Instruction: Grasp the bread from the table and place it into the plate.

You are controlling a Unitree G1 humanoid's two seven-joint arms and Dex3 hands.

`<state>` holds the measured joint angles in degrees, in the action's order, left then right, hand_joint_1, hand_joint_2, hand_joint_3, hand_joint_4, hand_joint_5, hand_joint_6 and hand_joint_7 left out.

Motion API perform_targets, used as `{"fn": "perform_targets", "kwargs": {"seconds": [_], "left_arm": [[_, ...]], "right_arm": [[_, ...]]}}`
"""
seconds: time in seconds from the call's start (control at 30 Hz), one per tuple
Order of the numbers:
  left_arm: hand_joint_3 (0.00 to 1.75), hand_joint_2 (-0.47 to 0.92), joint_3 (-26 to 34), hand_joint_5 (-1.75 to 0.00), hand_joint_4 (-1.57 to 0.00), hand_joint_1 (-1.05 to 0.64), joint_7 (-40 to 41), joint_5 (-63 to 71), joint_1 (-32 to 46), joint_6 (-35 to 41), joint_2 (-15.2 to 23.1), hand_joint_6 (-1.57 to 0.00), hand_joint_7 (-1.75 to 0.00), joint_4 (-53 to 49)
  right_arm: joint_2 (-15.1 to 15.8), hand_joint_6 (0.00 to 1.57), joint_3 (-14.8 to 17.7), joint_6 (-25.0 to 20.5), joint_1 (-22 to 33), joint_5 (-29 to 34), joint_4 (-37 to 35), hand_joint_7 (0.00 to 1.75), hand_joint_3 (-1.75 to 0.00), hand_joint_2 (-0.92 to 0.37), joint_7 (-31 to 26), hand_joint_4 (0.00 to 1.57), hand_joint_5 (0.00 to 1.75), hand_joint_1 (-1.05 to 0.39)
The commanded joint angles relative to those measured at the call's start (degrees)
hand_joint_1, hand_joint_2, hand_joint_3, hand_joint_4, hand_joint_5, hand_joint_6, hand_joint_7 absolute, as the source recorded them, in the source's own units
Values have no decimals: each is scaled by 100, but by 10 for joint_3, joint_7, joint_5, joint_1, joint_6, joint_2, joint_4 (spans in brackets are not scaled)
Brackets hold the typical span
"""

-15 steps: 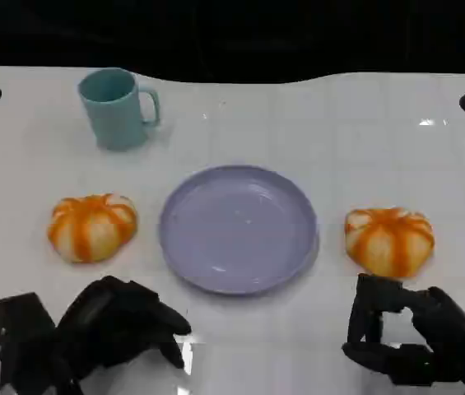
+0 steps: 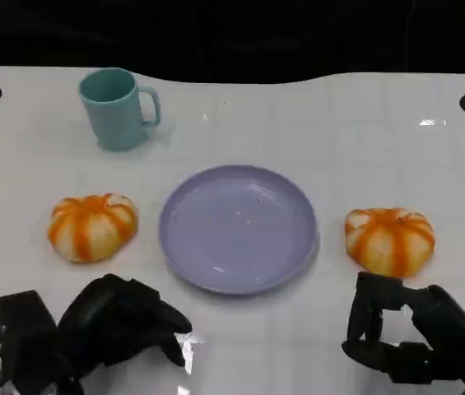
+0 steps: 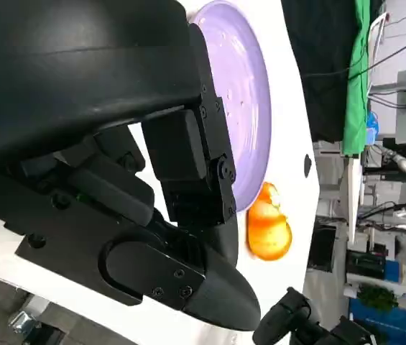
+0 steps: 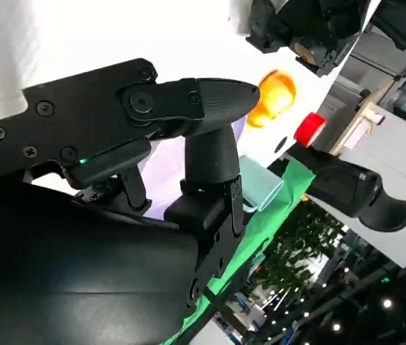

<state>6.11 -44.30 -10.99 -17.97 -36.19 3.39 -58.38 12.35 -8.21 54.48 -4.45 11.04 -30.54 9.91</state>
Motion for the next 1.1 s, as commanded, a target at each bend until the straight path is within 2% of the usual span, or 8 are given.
{"fn": "perform_targets", "kwargs": {"seconds": [0.03,0.5,0.7,0.77,0.83,0.93,1.03,1.1], "left_arm": [[0,85,4,-92,-125,-105,-3,-2,-4,-3,10,-157,-3,-3],[1,86,6,-91,-124,-105,0,0,-1,-9,11,-157,-3,-4],[0,86,8,-91,-123,-105,-8,-5,1,-11,10,-156,-2,-5],[1,86,7,-91,-123,-105,-5,-1,2,-16,10,-156,-2,-4],[1,87,6,-92,-123,-105,-4,1,2,-17,10,-156,-2,-4],[0,86,4,-92,-124,-105,-1,1,5,-11,9,-157,-3,-1],[0,85,4,-93,-123,-105,4,2,8,-14,7,-157,-3,2],[0,84,4,-93,-123,-105,2,1,9,-14,6,-157,-4,4]], "right_arm": [[9,63,5,-1,-1,1,4,168,-30,-92,-5,76,175,-45],[8,64,6,-6,1,4,21,162,-30,-92,-8,74,175,-47],[24,61,21,-45,11,10,85,116,-29,-92,-13,62,161,-50],[30,57,25,-56,15,0,106,88,-23,-92,-7,54,147,-48],[35,56,30,-63,18,6,122,81,-21,-92,-10,52,144,-48],[48,52,45,-72,20,40,149,43,-16,-92,-28,40,111,-48],[57,50,57,-106,25,78,183,23,-15,-92,-44,34,86,-51],[61,50,63,-127,28,101,201,17,-15,-92,-56,34,79,-52]]}}
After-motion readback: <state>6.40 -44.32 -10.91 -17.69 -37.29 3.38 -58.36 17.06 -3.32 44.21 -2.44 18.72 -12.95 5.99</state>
